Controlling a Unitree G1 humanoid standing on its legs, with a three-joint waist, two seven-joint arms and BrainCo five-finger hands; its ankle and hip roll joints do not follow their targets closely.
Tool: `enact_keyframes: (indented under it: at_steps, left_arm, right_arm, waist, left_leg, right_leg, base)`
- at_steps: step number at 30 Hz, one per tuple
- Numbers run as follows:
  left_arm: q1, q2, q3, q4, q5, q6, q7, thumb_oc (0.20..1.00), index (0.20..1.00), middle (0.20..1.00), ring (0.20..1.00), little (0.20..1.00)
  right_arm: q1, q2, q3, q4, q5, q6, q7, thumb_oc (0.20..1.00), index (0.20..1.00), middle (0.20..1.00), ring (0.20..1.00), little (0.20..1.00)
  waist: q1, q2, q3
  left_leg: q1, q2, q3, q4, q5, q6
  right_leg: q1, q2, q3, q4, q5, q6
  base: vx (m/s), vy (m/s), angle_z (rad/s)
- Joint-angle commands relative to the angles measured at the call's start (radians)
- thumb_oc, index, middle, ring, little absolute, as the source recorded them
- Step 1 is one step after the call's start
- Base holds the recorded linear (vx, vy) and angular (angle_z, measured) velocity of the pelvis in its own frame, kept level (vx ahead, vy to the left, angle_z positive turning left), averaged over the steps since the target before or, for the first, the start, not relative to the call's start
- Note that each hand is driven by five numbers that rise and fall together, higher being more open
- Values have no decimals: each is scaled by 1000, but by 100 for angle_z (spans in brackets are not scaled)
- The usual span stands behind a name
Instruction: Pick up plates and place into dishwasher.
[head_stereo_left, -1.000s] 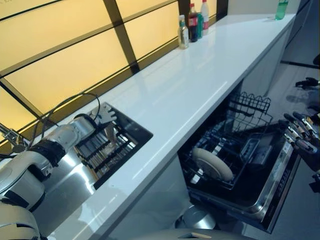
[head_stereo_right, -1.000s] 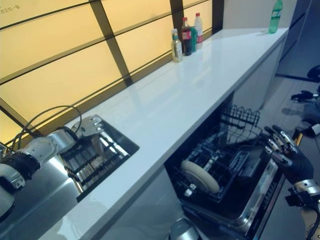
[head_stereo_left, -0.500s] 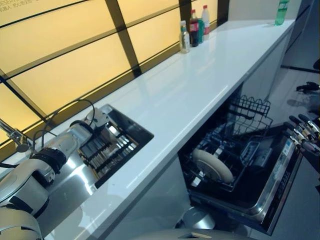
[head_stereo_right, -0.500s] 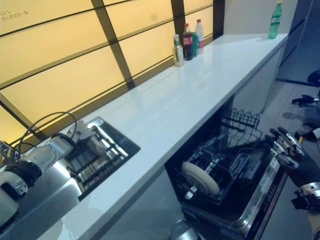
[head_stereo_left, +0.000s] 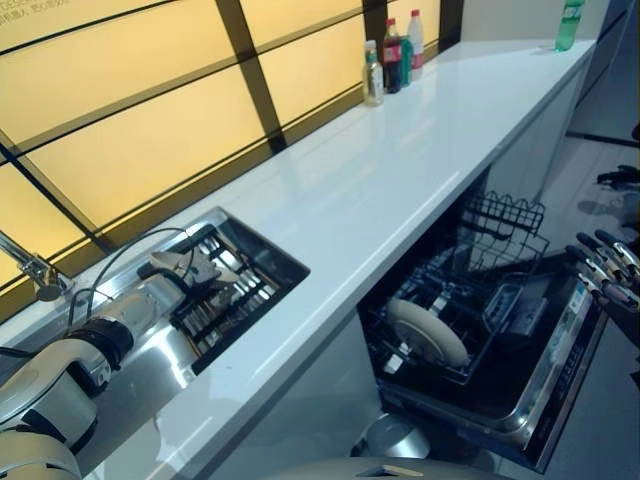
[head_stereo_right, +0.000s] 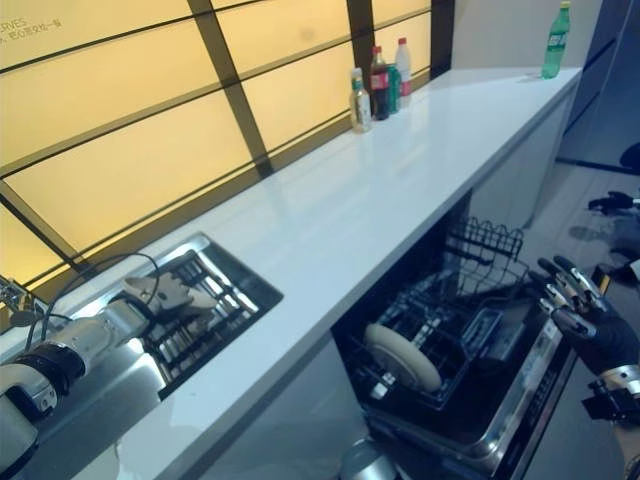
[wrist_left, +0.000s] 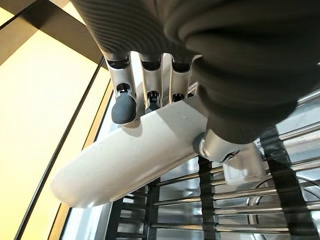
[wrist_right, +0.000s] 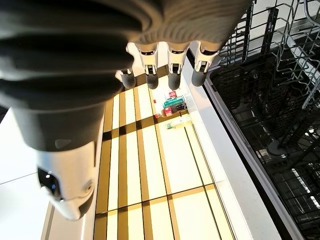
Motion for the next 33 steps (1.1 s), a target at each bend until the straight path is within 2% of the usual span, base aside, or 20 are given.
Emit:
enact_keyframes:
  at_steps: [1, 5, 12, 19, 24, 26, 29, 33]
  left_arm:
    - [-17, 89, 71, -28, -20, 13, 55, 200, 200, 200, 200, 200]
    - [-23, 152, 94, -78, -81, 3, 100, 200, 200, 200, 200, 200]
    - [-52, 274, 168, -207, -225, -18, 124, 200, 200, 200, 200, 200]
    - [-70, 355, 235, -272, -295, -99, 132, 200, 200, 200, 200, 200]
    - [-88, 393, 251, -299, -325, -155, 153, 200, 200, 200, 200, 200]
    - [-105, 410, 250, -311, -378, -166, 152, 200, 200, 200, 200, 200]
    - [-130, 424, 258, -332, -540, -156, 180, 200, 200, 200, 200, 200]
    - [-104, 405, 333, -360, -737, -167, 211, 200, 200, 200, 200, 200]
  right_arm:
    - [-44, 2, -49, -36, 37, -26, 43, 1000, 1000, 1000, 1000, 1000]
    - [-42, 2, -46, -22, 54, -21, 79, 1000, 1000, 1000, 1000, 1000]
    - [3, 27, -52, -43, 82, -46, 98, 1000, 1000, 1000, 1000, 1000]
    - [6, 44, -53, -95, 103, -32, 57, 1000, 1000, 1000, 1000, 1000]
    - [-30, 46, -15, -136, 98, -23, -10, 1000, 1000, 1000, 1000, 1000]
    - [-44, 48, 2, -148, 95, -22, -32, 1000, 1000, 1000, 1000, 1000]
    - [-73, 59, 42, -162, 90, -40, -67, 1000, 1000, 1000, 1000, 1000]
    - [-105, 86, 79, -160, 76, -74, -93, 1000, 1000, 1000, 1000, 1000]
  waist:
    - [17, -27, -39]
    - [17, -33, -42]
    - [35, -31, -47]
    - [65, -24, -82]
    - [87, -15, -101]
    - [90, -10, -103]
    - [103, -6, -104]
    - [126, -9, -109]
  left_leg:
    - [-124, 31, 23, 135, 26, 20]
    - [-117, 36, 43, 130, 24, 22]
    - [-114, 38, 34, 120, 19, 23]
    - [-109, 36, 19, 78, 26, 20]
    - [-108, 34, 11, 47, 37, 16]
    - [-103, 33, 9, 35, 35, 17]
    - [-105, 32, 8, 24, 38, 18]
    - [-116, 31, 7, 6, 50, 17]
  right_leg:
    - [35, -47, -27, -98, 60, 111]
    - [37, -42, -9, -108, 70, 116]
    - [43, -39, -1, -113, 66, 118]
    - [52, -31, -4, -146, 69, 113]
    - [52, -28, -5, -170, 77, 108]
    - [55, -26, -6, -174, 73, 110]
    - [51, -23, -7, -178, 74, 109]
    - [42, -18, -2, -190, 81, 105]
  base:
    - [-56, -53, -9]
    - [-19, -19, -15]
    - [-52, 18, -3]
    - [-78, 33, 5]
    - [-92, 44, 5]
    - [-84, 50, 4]
    - [-139, 42, 6]
    - [-156, 49, 3]
